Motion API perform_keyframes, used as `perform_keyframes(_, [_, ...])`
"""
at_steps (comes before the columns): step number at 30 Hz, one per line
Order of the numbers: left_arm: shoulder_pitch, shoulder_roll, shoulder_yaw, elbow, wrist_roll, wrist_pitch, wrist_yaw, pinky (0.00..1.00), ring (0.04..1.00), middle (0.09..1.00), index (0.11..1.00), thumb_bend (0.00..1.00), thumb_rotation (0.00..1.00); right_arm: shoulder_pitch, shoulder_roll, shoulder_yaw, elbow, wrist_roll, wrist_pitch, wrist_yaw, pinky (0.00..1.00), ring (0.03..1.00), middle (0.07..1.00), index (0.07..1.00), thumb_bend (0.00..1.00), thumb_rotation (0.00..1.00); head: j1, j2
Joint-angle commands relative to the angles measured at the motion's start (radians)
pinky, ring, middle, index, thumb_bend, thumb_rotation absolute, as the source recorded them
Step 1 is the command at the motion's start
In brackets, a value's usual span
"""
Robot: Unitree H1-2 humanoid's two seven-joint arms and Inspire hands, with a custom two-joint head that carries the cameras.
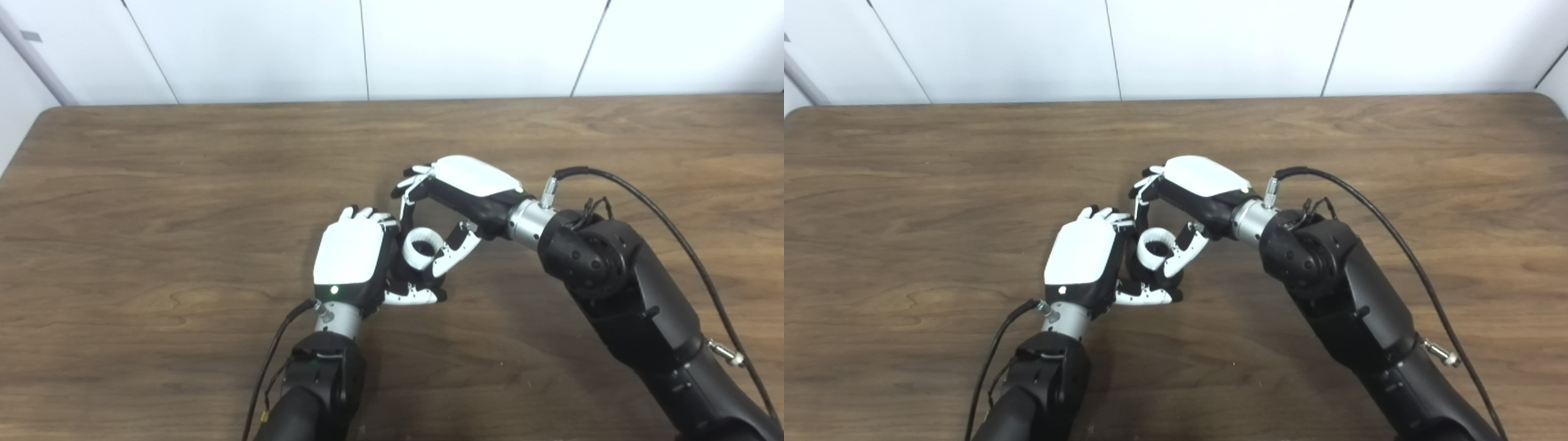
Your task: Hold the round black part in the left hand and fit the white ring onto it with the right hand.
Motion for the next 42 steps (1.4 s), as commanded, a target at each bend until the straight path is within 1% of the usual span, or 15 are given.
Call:
perform_keyframes(1, [0.039, 0.007, -0.028, 0.047, -0.009, -0.006, -0.077, 0.95, 0.881, 0.796, 0.482, 0.52, 0.06, -0.023, 0.012, -0.004, -0.039, 0.006, -0.003, -0.008, 0.99, 0.954, 0.842, 0.484, 0.52, 0.14, 0.001, 0.001])
perform_keyframes(10, [0.037, 0.006, -0.028, 0.043, -0.005, -0.002, -0.086, 0.95, 0.884, 0.796, 0.481, 0.52, 0.06, -0.021, 0.009, -0.003, -0.032, 0.002, 0.007, -0.001, 0.99, 0.954, 0.846, 0.485, 0.52, 0.14, 0.001, 0.001])
perform_keyframes(15, [0.037, 0.003, -0.025, 0.043, -0.014, -0.004, -0.077, 0.95, 0.879, 0.788, 0.481, 0.52, 0.06, -0.017, 0.005, -0.004, -0.023, 0.004, -0.001, -0.011, 0.98, 0.950, 0.844, 0.484, 0.52, 0.14, -0.001, 0.003])
perform_keyframes(20, [0.035, 0.002, -0.029, 0.041, -0.003, -0.002, -0.084, 0.95, 0.880, 0.789, 0.482, 0.52, 0.06, -0.016, 0.006, -0.001, -0.023, 0.004, -0.001, -0.010, 0.98, 0.950, 0.844, 0.484, 0.52, 0.14, 0.002, 0.003])
perform_keyframes(27, [0.034, 0.000, -0.029, 0.040, -0.007, -0.002, -0.085, 0.95, 0.882, 0.788, 0.481, 0.52, 0.06, -0.018, 0.007, -0.003, -0.019, 0.003, 0.010, -0.004, 0.98, 0.953, 0.845, 0.485, 0.52, 0.14, 0.002, 0.005])
perform_keyframes(38, [0.033, -0.006, -0.024, 0.043, -0.022, -0.002, -0.078, 0.96, 0.887, 0.790, 0.481, 0.53, 0.06, -0.013, 0.004, -0.007, 0.020, 0.004, -0.010, -0.031, 0.97, 0.948, 0.842, 0.485, 0.52, 0.14, 0.001, 0.001])
perform_keyframes(42, [0.034, -0.011, -0.020, 0.036, -0.025, 0.005, -0.092, 0.97, 0.895, 0.795, 0.481, 0.53, 0.06, -0.012, 0.000, -0.010, 0.028, 0.006, -0.009, -0.034, 0.96, 0.950, 0.841, 0.485, 0.52, 0.14, 0.001, 0.002])
